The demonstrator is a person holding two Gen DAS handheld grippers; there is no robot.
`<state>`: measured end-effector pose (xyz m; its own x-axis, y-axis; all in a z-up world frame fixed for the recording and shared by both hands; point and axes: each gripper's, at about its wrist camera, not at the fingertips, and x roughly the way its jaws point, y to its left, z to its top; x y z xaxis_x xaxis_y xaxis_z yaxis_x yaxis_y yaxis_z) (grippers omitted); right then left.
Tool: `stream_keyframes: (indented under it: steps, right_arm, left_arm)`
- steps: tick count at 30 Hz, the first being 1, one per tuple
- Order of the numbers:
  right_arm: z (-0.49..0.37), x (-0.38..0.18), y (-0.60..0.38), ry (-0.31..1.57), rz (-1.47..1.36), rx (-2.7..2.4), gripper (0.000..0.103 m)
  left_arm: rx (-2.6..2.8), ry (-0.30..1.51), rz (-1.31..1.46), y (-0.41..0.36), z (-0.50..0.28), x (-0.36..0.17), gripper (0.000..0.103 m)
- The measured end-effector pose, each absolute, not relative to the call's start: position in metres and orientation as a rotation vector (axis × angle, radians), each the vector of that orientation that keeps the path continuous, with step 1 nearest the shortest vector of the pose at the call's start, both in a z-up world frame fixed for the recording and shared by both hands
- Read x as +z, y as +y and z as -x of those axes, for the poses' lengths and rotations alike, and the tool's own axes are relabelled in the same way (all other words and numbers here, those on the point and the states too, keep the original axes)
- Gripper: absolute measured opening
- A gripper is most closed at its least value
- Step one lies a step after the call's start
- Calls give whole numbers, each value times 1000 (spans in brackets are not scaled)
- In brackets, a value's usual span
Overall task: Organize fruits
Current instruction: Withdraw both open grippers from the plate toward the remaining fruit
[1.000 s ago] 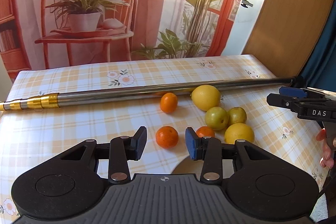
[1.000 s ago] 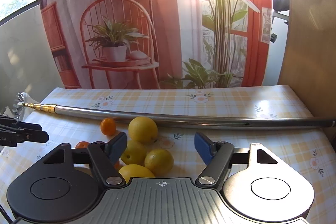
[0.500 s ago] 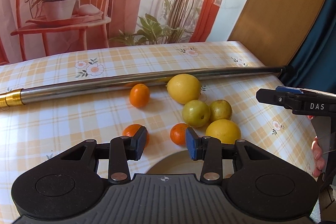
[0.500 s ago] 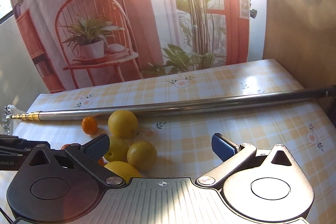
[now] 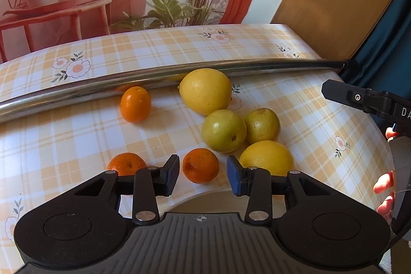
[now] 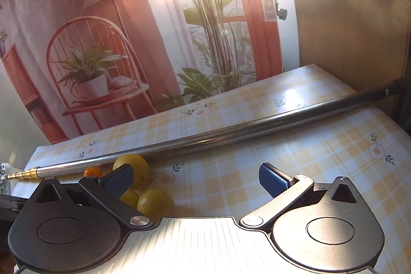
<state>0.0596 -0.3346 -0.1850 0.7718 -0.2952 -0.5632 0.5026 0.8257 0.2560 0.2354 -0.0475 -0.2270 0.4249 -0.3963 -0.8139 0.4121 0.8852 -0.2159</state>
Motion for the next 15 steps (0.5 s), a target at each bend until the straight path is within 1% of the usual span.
stream_keyframes:
  steps: [6, 12, 13, 14, 15]
  right_arm:
    - [-56, -189, -337, 531, -429, -409, 103]
    - [-66, -192, -333, 639, -392, -381, 103]
    - [-68, -193, -333, 661, -396, -369, 103]
    - [-70, -193, -332, 684, -403, -357, 103]
    - [-71, -194, -332, 700, -408, -345, 103]
  left_arm:
    - [-498, 1041, -32, -52, -243, -239, 42]
    - [-487, 1044, -53, -55, -245, -244, 41]
    - [-486, 1039, -52, -55, -244, -244, 40]
    - [-487, 1034, -47, -55, -243, -243, 36]
    - [-487, 1028, -40, -54, -242, -242, 36]
